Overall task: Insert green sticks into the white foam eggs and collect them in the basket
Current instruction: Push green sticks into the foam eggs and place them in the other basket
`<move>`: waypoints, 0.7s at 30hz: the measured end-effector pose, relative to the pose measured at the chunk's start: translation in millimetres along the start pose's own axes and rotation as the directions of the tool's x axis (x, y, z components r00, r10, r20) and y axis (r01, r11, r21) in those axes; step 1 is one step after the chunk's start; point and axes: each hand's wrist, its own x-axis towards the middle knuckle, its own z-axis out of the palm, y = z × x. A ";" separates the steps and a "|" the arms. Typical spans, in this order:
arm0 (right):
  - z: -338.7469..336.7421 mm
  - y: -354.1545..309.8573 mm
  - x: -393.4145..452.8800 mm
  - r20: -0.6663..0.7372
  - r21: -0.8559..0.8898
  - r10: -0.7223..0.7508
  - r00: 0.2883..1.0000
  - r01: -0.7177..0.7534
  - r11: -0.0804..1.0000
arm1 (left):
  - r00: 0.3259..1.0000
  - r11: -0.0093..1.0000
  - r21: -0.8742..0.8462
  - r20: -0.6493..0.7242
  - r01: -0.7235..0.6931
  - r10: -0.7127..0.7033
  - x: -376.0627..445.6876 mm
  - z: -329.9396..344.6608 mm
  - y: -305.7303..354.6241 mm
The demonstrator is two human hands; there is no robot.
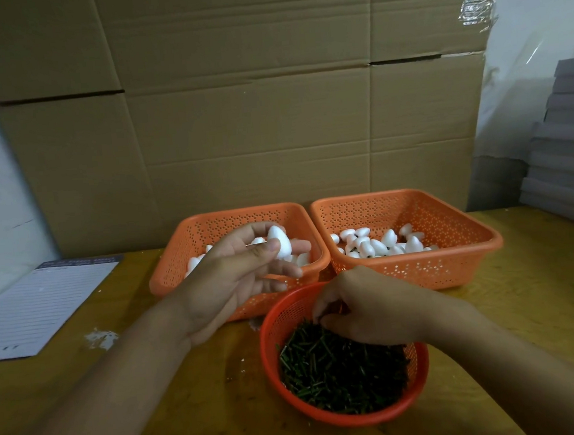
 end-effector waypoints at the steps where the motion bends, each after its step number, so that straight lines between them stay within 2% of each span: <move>1: -0.5 0.0 -0.2 -0.020 0.007 -0.001 1.000 0.001 1.000 | 1.000 1.000 -0.018 0.001 0.008 -0.008 0.0 -0.1 -0.2; 4: -2.2 -0.2 0.7 -0.086 0.081 0.002 0.996 0.005 0.997 | 0.999 0.998 -0.059 -0.023 0.021 -0.022 0.7 -0.6 -0.8; 7: -6.1 -3.6 1.5 -0.122 0.363 0.034 0.992 0.013 0.932 | 0.998 0.998 -0.063 -0.066 0.019 -0.023 1.9 -1.1 -0.7; 9: -9.8 -6.8 0.3 -0.124 0.596 0.065 0.990 0.022 0.803 | 0.995 0.998 -0.066 -0.094 0.020 -0.027 2.2 -1.5 -0.3; 12: -13.9 -10.9 -1.5 -0.094 0.847 0.097 0.991 0.029 0.530 | 0.994 0.995 -0.097 -0.101 0.017 -0.027 2.3 -3.2 0.6; 14: -16.1 -13.2 -1.8 -0.083 0.917 0.096 0.992 0.038 0.398 | 0.995 0.994 -0.109 -0.091 0.015 -0.025 2.2 -3.8 1.2; 16: -17.6 -14.8 -1.6 -0.079 0.943 0.104 0.991 0.040 0.329 | 0.996 0.993 -0.117 -0.087 0.011 -0.021 1.7 -4.5 1.5; 21: -19.0 -14.8 -2.5 -0.056 0.944 0.141 0.988 0.007 0.329 | 0.996 0.994 -0.110 -0.082 0.017 -0.027 1.3 -4.3 1.8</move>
